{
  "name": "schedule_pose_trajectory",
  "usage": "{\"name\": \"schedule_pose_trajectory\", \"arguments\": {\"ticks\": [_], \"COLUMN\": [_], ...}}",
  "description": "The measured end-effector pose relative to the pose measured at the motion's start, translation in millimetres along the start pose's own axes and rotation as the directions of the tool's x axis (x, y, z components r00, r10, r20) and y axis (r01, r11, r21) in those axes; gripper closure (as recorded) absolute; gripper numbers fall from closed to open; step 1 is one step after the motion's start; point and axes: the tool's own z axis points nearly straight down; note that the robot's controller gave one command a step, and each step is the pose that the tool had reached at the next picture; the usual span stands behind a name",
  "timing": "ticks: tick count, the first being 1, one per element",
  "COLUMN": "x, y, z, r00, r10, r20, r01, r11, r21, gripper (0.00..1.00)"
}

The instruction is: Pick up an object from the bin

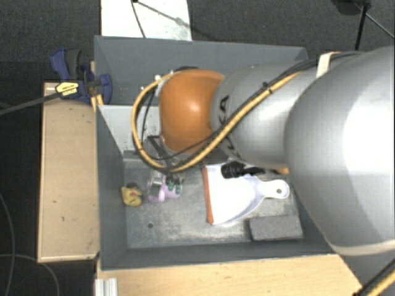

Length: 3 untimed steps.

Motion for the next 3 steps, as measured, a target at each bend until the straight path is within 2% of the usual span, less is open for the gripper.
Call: {"name": "schedule_pose_trajectory", "arguments": {"ticks": [1, 2, 3], "x": [-16.1, -23.3, -29.4], "y": [-6.4, -57.8, -90.6], "z": [2.2, -9.2, -11.2], "r00": [0.992, 0.986, 0.993], "r10": [-0.129, -0.169, -0.117], "r20": [0.000, -0.001, 0.000], "r01": [0.129, 0.169, 0.117], "r11": [0.992, 0.986, 0.993], "r21": [-0.001, 0.001, 0.002], "gripper": [1.00, 1.00, 1.00]}}
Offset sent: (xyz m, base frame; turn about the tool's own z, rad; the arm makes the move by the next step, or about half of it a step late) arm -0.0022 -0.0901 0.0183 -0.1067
